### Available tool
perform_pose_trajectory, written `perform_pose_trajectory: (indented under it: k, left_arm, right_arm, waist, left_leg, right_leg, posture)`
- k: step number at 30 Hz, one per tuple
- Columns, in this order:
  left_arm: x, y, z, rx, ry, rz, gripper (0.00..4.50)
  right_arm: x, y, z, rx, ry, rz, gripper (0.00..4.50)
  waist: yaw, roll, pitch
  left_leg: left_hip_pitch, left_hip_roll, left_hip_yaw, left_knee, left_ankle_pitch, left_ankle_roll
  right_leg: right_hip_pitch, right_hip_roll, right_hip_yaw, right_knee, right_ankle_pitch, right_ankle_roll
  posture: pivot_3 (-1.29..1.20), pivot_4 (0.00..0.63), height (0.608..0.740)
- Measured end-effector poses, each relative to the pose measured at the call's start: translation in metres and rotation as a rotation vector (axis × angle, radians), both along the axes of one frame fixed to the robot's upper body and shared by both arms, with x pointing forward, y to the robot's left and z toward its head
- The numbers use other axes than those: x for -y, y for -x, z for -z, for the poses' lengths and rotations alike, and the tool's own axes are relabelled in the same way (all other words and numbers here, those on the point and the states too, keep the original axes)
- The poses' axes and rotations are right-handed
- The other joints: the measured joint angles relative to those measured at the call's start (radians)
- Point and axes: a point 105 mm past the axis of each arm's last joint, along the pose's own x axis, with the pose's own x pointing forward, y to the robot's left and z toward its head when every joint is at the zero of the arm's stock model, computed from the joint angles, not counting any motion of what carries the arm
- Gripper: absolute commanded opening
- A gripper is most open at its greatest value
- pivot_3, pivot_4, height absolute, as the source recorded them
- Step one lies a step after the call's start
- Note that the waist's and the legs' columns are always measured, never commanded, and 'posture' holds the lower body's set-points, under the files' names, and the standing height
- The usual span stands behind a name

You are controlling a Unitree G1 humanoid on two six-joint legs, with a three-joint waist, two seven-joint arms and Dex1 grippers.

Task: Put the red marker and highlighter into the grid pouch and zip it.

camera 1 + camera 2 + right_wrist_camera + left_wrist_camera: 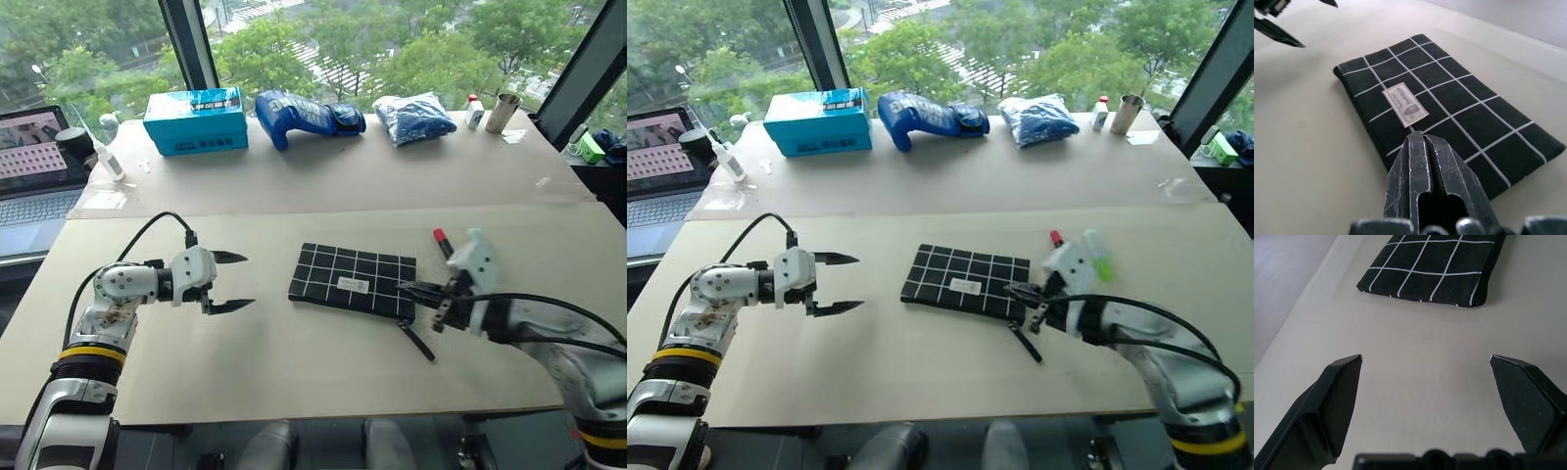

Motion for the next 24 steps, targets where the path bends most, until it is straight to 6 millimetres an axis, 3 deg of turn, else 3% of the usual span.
perform_pose_trajectory:
  k: [4,8,14,24]
  left_arm:
    - [0.004,0.0,0.006,0.021,-0.057,0.038,4.5]
    - [0.006,-0.006,0.009,0.072,-0.12,0.061,4.5]
    - [0.019,-0.012,0.009,0.141,-0.146,0.109,4.5]
    - [0.059,-0.026,0.008,0.302,-0.17,0.227,4.5]
  right_arm:
    - [-0.009,-0.01,0.011,0.026,0.175,-0.046,0.07]
    - [0.004,-0.013,0.024,0.03,0.314,-0.047,0.07]
    - [0.008,-0.009,0.023,0.014,0.305,-0.068,0.07]
    - [0.0,-0.01,0.026,0.03,0.293,-0.07,0.07]
  waist:
    - [0.0,0.0,0.0]
    - [0.001,0.0,0.0]
    - [0.001,0.0,0.0]
    - [-0.001,-0.001,0.0]
  left_leg:
    - [-0.001,0.0,0.0,0.0,0.003,-0.005]
    - [-0.002,-0.001,0.0,0.002,0.003,-0.004]
    - [-0.002,0.0,0.0,0.002,0.002,-0.004]
    - [-0.003,-0.001,0.0,0.008,0.002,-0.004]
  right_leg:
    - [-0.002,0.0,-0.001,0.0,0.0,0.0]
    - [-0.002,0.0,-0.002,-0.002,0.0,0.0]
    - [-0.001,0.0,-0.002,-0.001,0.0,0.0]
    - [0.0,0.001,-0.003,-0.001,0.001,0.001]
  posture:
    - [0.0,0.15,0.74]
    - [0.0,0.15,0.74]
    - [0.0,0.15,0.74]
    - [0.0,0.15,0.74]
